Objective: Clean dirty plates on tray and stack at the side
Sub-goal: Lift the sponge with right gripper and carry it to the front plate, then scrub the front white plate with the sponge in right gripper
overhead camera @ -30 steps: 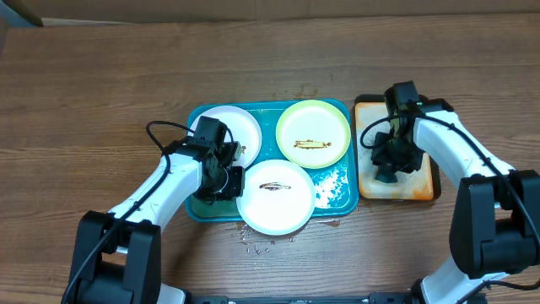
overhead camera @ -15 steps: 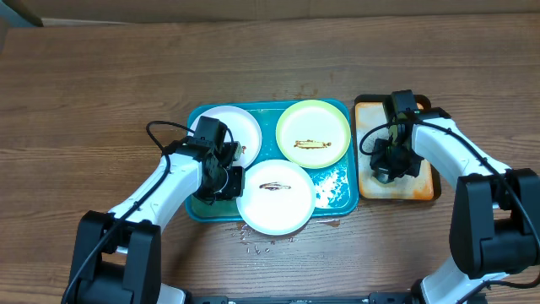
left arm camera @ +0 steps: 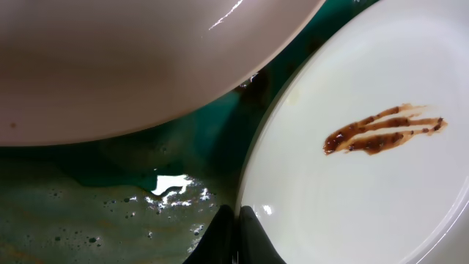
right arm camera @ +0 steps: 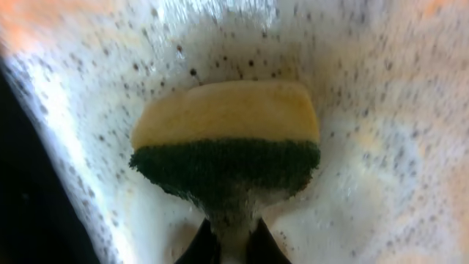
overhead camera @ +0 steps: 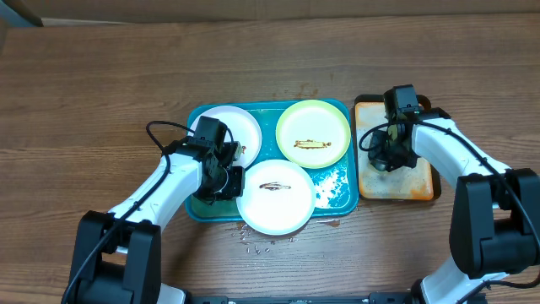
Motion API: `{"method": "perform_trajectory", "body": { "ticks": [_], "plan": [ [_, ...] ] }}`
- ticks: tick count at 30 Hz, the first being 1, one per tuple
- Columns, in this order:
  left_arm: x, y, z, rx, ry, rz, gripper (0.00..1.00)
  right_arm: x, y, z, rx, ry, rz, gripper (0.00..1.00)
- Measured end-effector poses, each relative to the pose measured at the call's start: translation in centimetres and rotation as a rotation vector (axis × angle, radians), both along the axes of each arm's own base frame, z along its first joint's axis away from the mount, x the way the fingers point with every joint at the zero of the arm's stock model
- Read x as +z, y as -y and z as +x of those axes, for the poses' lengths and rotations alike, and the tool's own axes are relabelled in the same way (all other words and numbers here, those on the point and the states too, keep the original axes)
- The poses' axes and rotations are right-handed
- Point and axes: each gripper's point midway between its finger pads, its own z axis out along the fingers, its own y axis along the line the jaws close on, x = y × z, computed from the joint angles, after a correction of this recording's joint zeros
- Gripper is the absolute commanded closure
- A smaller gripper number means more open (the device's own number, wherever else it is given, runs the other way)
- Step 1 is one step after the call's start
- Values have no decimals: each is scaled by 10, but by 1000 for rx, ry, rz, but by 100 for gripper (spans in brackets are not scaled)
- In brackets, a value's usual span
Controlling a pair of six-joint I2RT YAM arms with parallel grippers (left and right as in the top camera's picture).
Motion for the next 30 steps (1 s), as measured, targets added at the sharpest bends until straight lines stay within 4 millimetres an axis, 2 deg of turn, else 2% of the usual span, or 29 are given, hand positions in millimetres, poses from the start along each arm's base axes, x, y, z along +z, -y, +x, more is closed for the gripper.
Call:
{"method": "perform_trajectory", "body": {
  "ticks": [3,6,8,12,14,17,20,26,27,29,30],
  "plan": [
    [0,0,0,0,1,-1,96,1,2,-14,6,-60,-7,96],
    [0,0,1,0,3,-1,96,11,2,-17,20,-82,-11,96],
    [0,0,1,0,6,-2,96,26,0,-11,28,-56,-3,96],
    [0,1,2,0,9,-2,96,83,-16,14,75,112,85,96],
    [0,1,2,0,10,-2,96,106,-31,15,123,163,169,96],
    [0,1,2,0,10,-2,96,116,-58,7,204,167,289,96],
    [0,1,2,0,10,-3,96,116,-91,0,299,158,369,96],
    [0,1,2,0,10,-3,96,114,-171,-19,520,164,455,96],
    [0,1,2,0,10,-3,96,111,-187,-24,547,160,462,96],
    [0,1,2,0,10,-3,96,106,-206,-31,575,153,467,96],
    [0,1,2,0,10,-3,96,99,-223,-36,591,139,473,96]
  ]
}}
